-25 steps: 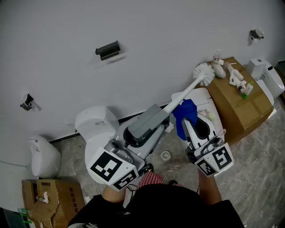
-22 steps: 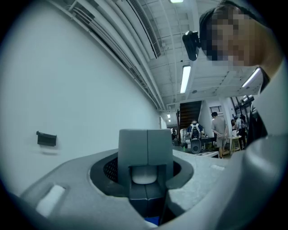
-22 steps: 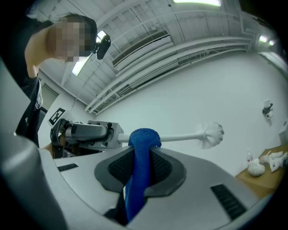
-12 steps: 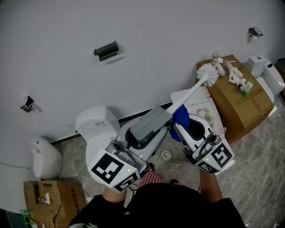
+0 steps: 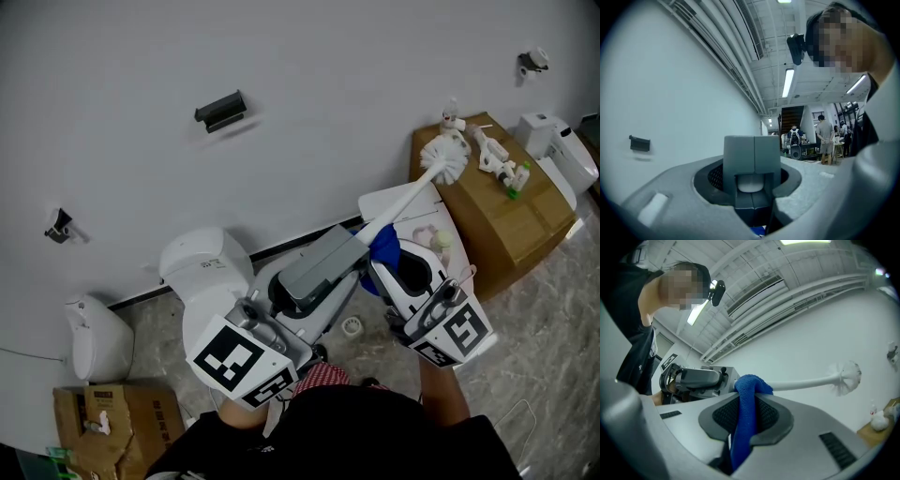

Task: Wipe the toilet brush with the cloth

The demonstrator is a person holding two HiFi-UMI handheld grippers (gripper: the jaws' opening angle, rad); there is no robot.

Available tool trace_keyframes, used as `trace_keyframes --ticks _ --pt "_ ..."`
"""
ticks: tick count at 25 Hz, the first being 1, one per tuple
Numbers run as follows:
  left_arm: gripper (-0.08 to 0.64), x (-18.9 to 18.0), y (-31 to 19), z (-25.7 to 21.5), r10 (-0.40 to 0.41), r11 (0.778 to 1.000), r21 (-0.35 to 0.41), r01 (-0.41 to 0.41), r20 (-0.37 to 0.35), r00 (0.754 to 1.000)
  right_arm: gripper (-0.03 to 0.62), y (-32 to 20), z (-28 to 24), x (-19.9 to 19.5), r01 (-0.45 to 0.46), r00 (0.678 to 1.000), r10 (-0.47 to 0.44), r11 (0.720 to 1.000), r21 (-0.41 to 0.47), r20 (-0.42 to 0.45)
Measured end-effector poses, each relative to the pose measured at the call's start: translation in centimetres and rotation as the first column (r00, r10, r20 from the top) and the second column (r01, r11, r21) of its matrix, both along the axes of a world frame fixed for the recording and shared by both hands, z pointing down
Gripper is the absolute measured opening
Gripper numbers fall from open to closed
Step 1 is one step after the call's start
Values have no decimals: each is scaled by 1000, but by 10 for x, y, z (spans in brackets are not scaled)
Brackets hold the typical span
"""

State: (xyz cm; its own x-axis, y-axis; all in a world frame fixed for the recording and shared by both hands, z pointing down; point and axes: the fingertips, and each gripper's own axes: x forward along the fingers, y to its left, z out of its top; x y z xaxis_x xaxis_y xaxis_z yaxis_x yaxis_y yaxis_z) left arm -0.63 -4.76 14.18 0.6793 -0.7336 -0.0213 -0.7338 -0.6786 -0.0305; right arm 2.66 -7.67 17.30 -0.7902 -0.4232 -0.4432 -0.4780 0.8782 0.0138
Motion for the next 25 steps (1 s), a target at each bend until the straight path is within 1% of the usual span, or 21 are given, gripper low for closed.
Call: trace_keyframes --ticks 2,6,11,17,22,25 --pt "163 1 1 0 2 1000 0 -2 0 1000 64 1 0 1 15 1000 -15 1000 -14 16" --pt "163 0 1 2 3 1000 -10 -3 1 1000 66 0 2 0 15 1000 -15 1000 -24 -1" --pt "163 1 1 4 9 1000 -15 -9 0 1000 66 -2 4 2 25 999 -23 998 -55 30" --pt "163 0 0 4 14 1000 -16 -14 -1 1000 66 -3 4 2 8 1000 -7 999 -51 16" --pt "163 -1 1 5 18 1000 -17 -18 1 1000 66 0 -6 0 27 998 -23 997 -65 62" --pt "163 -2 2 6 21 1000 -16 -21 0 1000 67 -3 -1 1 13 998 -8 997 -74 59"
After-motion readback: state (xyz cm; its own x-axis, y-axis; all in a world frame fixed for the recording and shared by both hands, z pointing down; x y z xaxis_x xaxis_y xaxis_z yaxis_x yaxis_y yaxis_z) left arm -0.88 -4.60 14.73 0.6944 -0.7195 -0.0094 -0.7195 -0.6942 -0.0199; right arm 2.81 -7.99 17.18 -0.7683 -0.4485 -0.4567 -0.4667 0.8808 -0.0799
